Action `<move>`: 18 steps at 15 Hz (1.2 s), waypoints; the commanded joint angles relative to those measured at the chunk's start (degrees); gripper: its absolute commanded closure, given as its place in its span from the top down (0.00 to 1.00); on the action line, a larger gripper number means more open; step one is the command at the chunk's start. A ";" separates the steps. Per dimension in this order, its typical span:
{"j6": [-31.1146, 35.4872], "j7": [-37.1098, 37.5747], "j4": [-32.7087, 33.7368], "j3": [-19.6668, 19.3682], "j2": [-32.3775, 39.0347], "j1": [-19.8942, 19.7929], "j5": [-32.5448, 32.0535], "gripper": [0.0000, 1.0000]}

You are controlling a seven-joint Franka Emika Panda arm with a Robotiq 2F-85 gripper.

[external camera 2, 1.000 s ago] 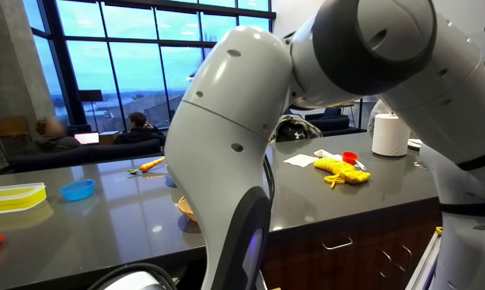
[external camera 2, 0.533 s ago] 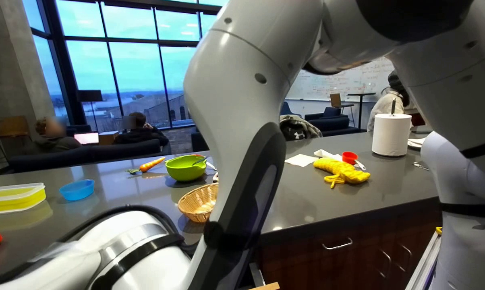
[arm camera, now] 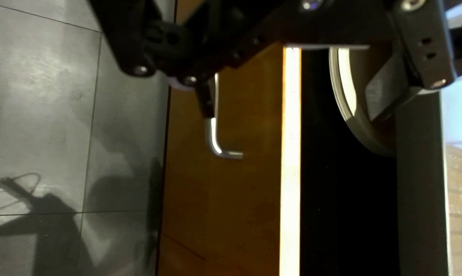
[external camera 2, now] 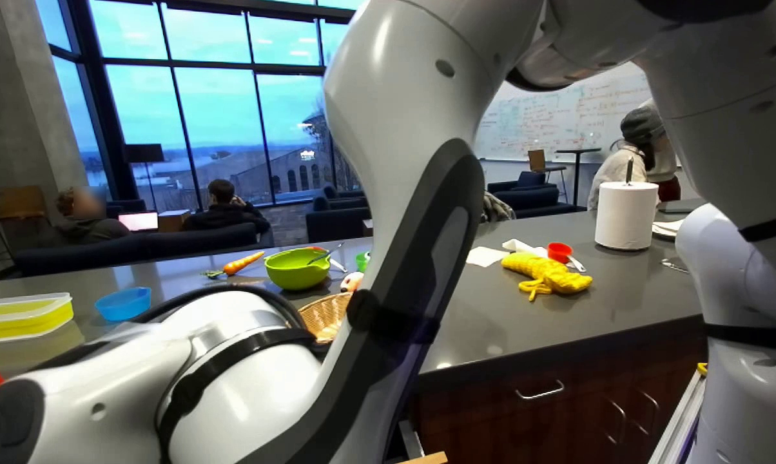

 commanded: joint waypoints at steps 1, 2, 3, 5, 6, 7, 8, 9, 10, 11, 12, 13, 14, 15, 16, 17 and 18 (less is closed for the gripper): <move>5.68 -6.11 -6.38 1.83 -6.96 -3.49 5.07 1.00; 8.17 -7.95 -7.77 1.99 -8.77 -4.56 5.74 1.00; 9.43 -9.42 -8.75 1.99 -10.45 -5.40 6.44 1.00; 11.99 -12.73 -11.27 2.12 -15.03 -7.72 8.28 1.00; 12.61 -14.08 -12.46 2.21 -17.68 -9.03 9.69 1.00; 13.06 -15.51 -13.52 2.35 -20.19 -10.32 11.22 1.00; 12.83 -17.11 -14.46 2.43 -23.02 -11.78 13.33 1.00; 12.71 -18.71 -15.26 2.48 -25.57 -13.40 16.05 1.00; 12.80 -20.69 -16.25 2.50 -28.33 -15.06 19.24 1.00; 12.65 -22.18 -17.23 2.31 -31.06 -16.81 23.15 1.00; 12.09 -23.65 -18.16 2.15 -33.85 -18.47 27.05 1.00; 11.78 -24.68 -19.25 1.59 -36.84 -19.78 30.43 1.00; 11.69 -26.30 -20.36 0.96 -39.81 -20.98 33.84 1.00; 10.99 -28.03 -21.20 0.19 -42.76 -21.98 37.26 1.00; 9.98 -29.21 -21.89 -0.64 -45.30 -22.73 40.35 1.00; 8.99 -30.23 -22.36 -1.42 -47.33 -23.30 42.76 1.00; 7.78 -30.67 -22.81 -2.16 -49.28 -23.79 44.95 1.00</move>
